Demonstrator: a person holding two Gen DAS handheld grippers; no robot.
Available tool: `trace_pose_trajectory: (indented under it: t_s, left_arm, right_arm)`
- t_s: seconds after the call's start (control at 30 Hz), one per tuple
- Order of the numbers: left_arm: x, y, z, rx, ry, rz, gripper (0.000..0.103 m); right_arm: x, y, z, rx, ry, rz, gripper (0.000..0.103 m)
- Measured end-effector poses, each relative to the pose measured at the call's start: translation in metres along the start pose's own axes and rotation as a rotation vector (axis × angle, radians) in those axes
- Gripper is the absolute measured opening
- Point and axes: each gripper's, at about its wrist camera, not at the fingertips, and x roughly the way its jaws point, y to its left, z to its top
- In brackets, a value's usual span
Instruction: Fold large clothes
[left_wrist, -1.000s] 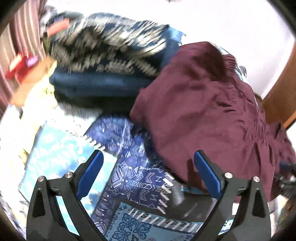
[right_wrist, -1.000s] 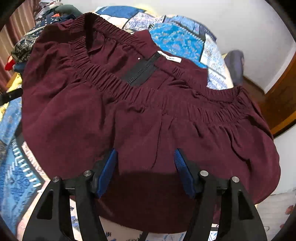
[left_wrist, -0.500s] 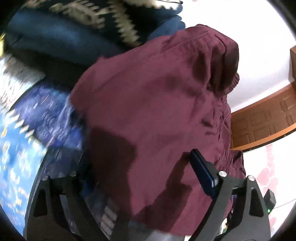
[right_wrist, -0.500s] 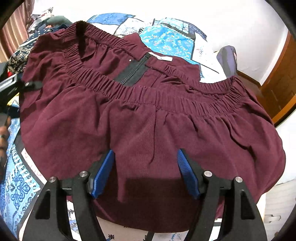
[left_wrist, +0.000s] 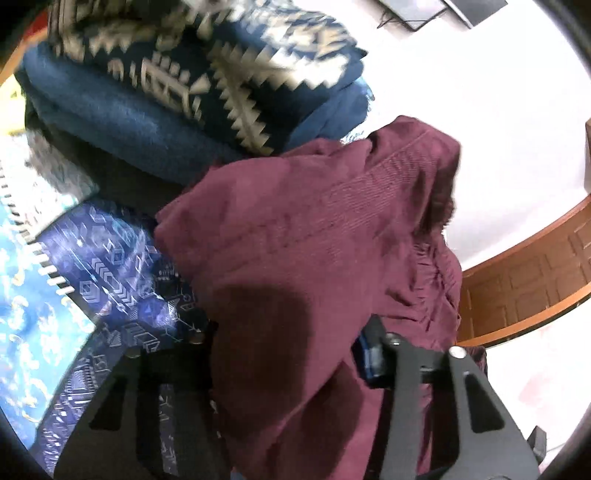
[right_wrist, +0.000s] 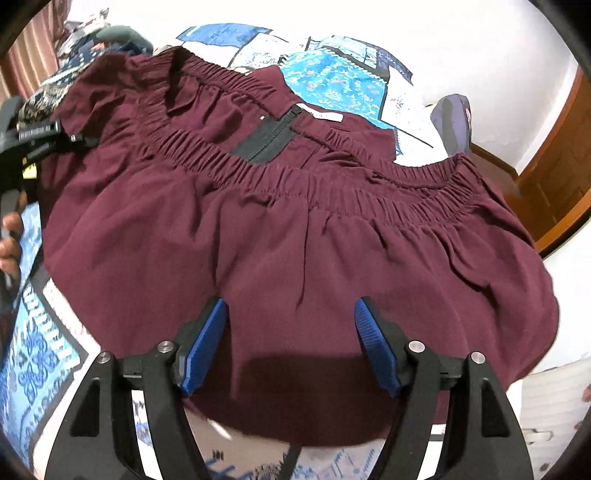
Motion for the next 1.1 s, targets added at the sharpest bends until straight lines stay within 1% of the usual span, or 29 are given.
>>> trace_pose_trajectory:
  t_s: [0.07,0.13,0.2,0.23,0.33,0.37,0.4,0.47,0.53,0.57,0.6,0.63,0.7,0.73,0.8,0.9,0.93,1.0,1.1]
  left_arm:
    - [-0.009,-0.007,0.001,0.021,-0.006,0.008,0.034]
    - [-0.023,-0.019,0.008,0.047,-0.023,-0.008,0.029]
    - [-0.045,-0.030,0.007,0.071,-0.055,-0.056,0.026]
    - [-0.059,-0.039,0.007,0.089,-0.077,-0.099,0.024]
    - [-0.099,-0.061,0.008,0.149,-0.119,-0.189,0.019]
    - [-0.111,-0.066,0.010,0.157,-0.131,-0.215,0.017]
    - [-0.130,-0.072,0.011,0.162,-0.160,-0.255,0.015]
    - [-0.158,-0.076,0.014,0.165,-0.217,-0.289,0.014]
    - [-0.185,-0.088,0.014,0.177,-0.295,-0.315,0.014]
    - [-0.201,-0.090,0.018,0.184,-0.329,-0.313,0.014]
    - [-0.218,-0.079,0.024,0.185,-0.346,-0.305,0.014]
    - [-0.229,-0.079,0.029,0.193,-0.369,-0.287,0.014]
    - [-0.237,-0.080,0.034,0.203,-0.390,-0.241,0.014]
    - [-0.244,-0.071,0.039,0.204,-0.391,-0.211,0.014]
    - [-0.245,-0.062,0.038,0.202,-0.376,-0.147,0.014]
    - [-0.235,-0.053,0.035,0.201,-0.333,-0.077,0.014]
    - [-0.227,-0.052,0.032,0.205,-0.317,-0.050,0.014]
    - [-0.219,-0.055,0.024,0.222,-0.312,-0.016,0.014]
    - [-0.209,-0.087,0.019,0.283,-0.319,0.005,0.014]
  right_arm:
    - [-0.005,0.002,-0.002,-0.025,0.013,-0.022,0.069]
    - [-0.011,0.002,-0.004,-0.043,0.010,-0.042,0.069]
    - [-0.025,0.005,-0.005,-0.063,-0.023,-0.074,0.069]
    - [-0.030,0.006,-0.004,-0.073,-0.039,-0.088,0.069]
    - [-0.051,0.013,0.004,-0.105,-0.078,-0.122,0.069]
    - [-0.059,0.016,0.008,-0.108,-0.088,-0.123,0.069]
    - [-0.067,0.020,0.012,-0.108,-0.097,-0.118,0.069]
    - [-0.078,0.026,0.022,-0.101,-0.115,-0.094,0.069]
    - [-0.086,0.035,0.030,-0.088,-0.128,-0.053,0.069]
    - [-0.089,0.045,0.037,-0.078,-0.133,-0.010,0.071]
    - [-0.090,0.053,0.042,-0.074,-0.136,0.031,0.072]
    - [-0.088,0.063,0.046,-0.071,-0.136,0.070,0.072]
    - [-0.081,0.087,0.054,-0.068,-0.118,0.164,0.073]
    - [-0.072,0.102,0.058,-0.072,-0.097,0.214,0.073]
    - [-0.050,0.132,0.062,-0.078,-0.041,0.290,0.073]
    - [-0.013,0.160,0.061,-0.066,0.066,0.363,0.073]
    - [-0.005,0.164,0.061,-0.060,0.090,0.364,0.074]
    - [-0.004,0.163,0.060,-0.073,0.092,0.372,0.074]
    - [-0.019,0.140,0.057,-0.057,0.089,0.445,0.073]
